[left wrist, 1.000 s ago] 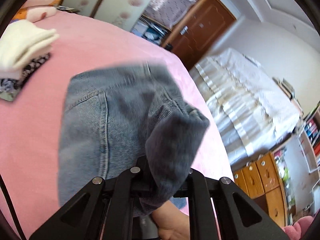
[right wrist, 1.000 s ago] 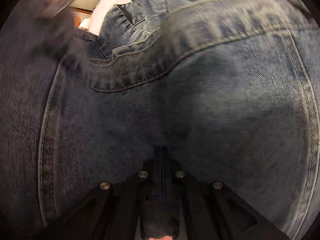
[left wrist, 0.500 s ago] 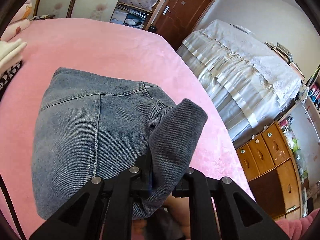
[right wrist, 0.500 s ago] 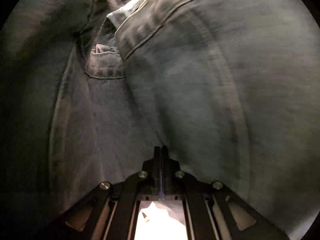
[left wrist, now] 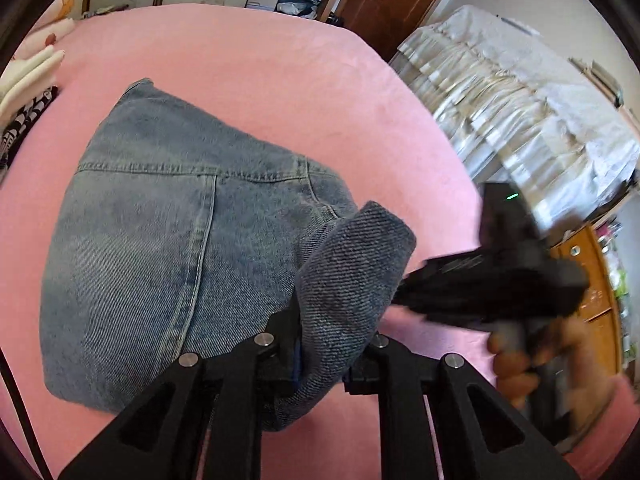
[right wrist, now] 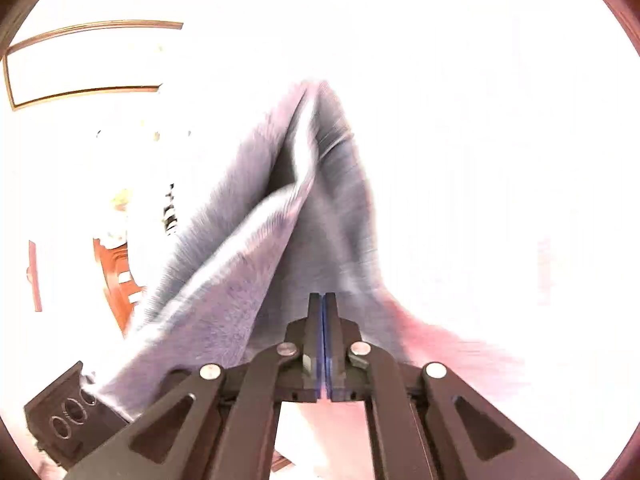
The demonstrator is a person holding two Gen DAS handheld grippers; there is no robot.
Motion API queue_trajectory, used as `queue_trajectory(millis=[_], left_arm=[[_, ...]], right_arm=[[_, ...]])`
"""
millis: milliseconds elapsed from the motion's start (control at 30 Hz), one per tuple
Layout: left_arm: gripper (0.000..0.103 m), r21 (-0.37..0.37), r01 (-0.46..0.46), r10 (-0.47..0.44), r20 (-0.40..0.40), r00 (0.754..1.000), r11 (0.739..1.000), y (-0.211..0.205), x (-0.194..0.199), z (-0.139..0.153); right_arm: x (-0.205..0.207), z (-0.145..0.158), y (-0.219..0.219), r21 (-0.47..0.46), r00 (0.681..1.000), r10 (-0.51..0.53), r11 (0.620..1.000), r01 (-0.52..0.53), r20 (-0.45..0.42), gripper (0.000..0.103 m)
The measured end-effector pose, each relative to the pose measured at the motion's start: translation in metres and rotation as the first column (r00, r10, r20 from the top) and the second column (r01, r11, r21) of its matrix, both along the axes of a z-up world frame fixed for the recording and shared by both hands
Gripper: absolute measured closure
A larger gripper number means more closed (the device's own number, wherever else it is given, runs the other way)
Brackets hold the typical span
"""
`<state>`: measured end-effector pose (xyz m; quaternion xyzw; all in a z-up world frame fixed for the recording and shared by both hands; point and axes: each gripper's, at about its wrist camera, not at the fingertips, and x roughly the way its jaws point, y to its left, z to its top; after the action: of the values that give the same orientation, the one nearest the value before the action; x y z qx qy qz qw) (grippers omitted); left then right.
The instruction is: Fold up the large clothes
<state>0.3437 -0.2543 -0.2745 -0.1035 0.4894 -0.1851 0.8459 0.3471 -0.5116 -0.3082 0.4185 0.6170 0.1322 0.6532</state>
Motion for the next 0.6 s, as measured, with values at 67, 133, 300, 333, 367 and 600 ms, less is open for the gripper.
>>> queue_trajectory(millis=[67, 133, 300, 333, 367, 600], left_arm=[[0.091, 0.028, -0.012, 0.013, -0.004, 1.000, 1.000, -0.007, -0.005, -0.008], [0.091, 0.071, -0.018, 0.019, -0.007, 1.000, 0.997, -0.016, -0.007, -0.015], [0.084, 0.189, 0.003, -0.004, 0.005, 1.000, 0.982, -0.036, -0.017, -0.038], [0.084, 0.211, 0.005, -0.008, 0.013, 1.000, 0.977, -0.039, -0.020, -0.041], [0.084, 0.229, 0.006, -0.012, 0.023, 1.000, 0.974, -0.041, -0.023, -0.042], [0.082, 0.320, 0.011, -0.033, 0.064, 0.997, 0.947, -0.050, -0.040, -0.051]], right_arm=[[-0.005, 0.004, -0.023, 0.001, 1.000, -0.026, 1.000, 0.026, 0.005, 0.103], [-0.012, 0.004, -0.039, 0.015, 0.998, -0.057, 0.998, 0.057, -0.001, 0.102], [-0.024, -0.006, -0.048, 0.099, 0.994, -0.113, 0.989, 0.114, -0.014, 0.096], [-0.020, -0.012, -0.038, 0.122, 0.993, -0.113, 0.986, 0.114, -0.022, 0.091], [-0.015, -0.016, -0.034, 0.144, 0.994, -0.108, 0.983, 0.111, -0.030, 0.074], [0.038, -0.035, 0.001, 0.123, 0.996, -0.070, 0.990, 0.076, -0.055, 0.050]])
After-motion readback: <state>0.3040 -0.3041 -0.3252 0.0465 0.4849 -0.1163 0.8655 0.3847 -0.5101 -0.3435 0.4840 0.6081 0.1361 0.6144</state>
